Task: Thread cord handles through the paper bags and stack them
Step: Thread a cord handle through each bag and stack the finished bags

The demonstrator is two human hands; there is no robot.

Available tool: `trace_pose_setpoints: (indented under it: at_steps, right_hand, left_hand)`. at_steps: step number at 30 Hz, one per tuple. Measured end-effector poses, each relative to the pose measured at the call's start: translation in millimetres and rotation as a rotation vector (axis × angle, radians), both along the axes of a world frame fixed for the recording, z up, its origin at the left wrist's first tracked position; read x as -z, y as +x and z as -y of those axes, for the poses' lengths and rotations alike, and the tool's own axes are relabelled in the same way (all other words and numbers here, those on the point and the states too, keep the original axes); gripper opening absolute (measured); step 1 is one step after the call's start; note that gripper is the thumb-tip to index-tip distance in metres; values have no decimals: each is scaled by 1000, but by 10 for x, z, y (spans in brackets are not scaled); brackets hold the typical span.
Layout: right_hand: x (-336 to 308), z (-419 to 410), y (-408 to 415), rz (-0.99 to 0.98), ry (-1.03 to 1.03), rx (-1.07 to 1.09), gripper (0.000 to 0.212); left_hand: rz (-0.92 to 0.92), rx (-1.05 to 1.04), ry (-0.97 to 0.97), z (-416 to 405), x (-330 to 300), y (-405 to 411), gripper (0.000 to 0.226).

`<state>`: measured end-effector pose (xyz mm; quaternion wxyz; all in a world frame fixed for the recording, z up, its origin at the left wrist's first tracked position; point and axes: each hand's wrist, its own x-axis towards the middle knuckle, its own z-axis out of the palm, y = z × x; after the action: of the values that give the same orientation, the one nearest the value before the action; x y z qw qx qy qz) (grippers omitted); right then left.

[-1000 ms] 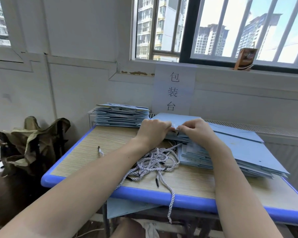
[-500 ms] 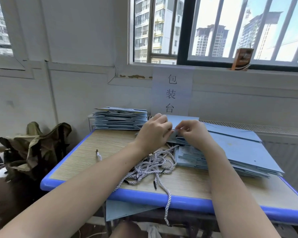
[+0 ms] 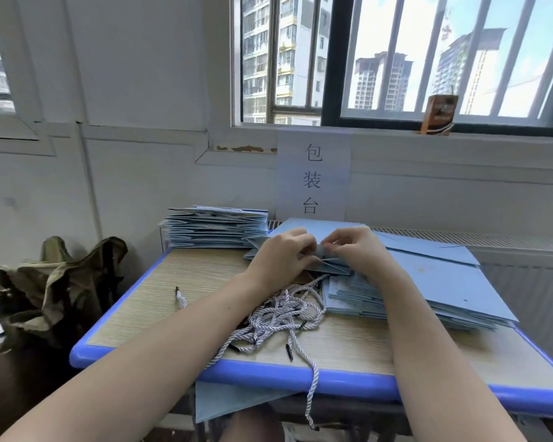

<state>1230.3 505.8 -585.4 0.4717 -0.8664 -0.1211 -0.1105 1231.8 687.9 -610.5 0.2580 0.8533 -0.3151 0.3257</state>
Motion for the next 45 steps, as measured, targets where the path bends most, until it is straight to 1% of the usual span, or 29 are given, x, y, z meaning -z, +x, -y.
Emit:
trace_pose_setpoints:
  at_steps: [2,5,8,11,14,16,19,23,26,29,31,34,36,38,40,42,45]
  right_hand:
    - [9,8,-2,-32,12,-27,9]
    - [12,14,-5,-44,27,-62,12]
    - [6,7,-1,-66,72,-70,11]
    - [10,5,1,-56,77,-69,9]
    - [12,4,-9,-49,129,-72,6]
    - [7,6,-15,-58,150,-89,6]
    - [9,19,-6,-71,172,-116,6]
    - [8,28,-4,-33,199,-119,3]
    - [14,6,-11,8,154,-106,5]
    - [13,-24,-21,21,139,-96,7]
    - [24,-30,-3,60,87,-54,7]
    - [56,-15,53,148,-61,91,9]
    - [73,-10,71,169,-113,123,9]
    - [95,-20,83,175,-164,123,5]
    - [102,-37,82,182,-190,125,3]
    - [107,-41,88,184,-185,138,4]
    - [101,-23,88,188,-167,190,9]
  left_hand:
    - [-3,53,-16,5,-16,-18,13]
    - [-80,121,11,23,-22,-47,20]
    - [-131,131,-13,-5,-15,-23,13]
    - [-157,140,-52,-29,9,-5,15]
    - [-169,148,-64,-14,16,-6,16]
    - [-156,143,-46,-3,11,-9,15]
    - [-84,95,17,6,-5,-15,15]
    - [30,56,59,22,-12,-25,23]
    - [57,41,66,7,-17,-18,20]
    - [23,-4,70,7,-39,-12,9]
    - [-11,-28,85,5,-43,-3,10]
    - [-129,-42,76,-108,-64,38,12]
    - [-244,-60,104,-221,-82,48,10]
    - [-304,-121,122,-286,-84,38,9]
    - [-300,-212,100,-296,-95,10,6]
    - [-296,-292,102,-296,-122,-11,3]
    - [-337,-397,134,-362,-160,-25,3]
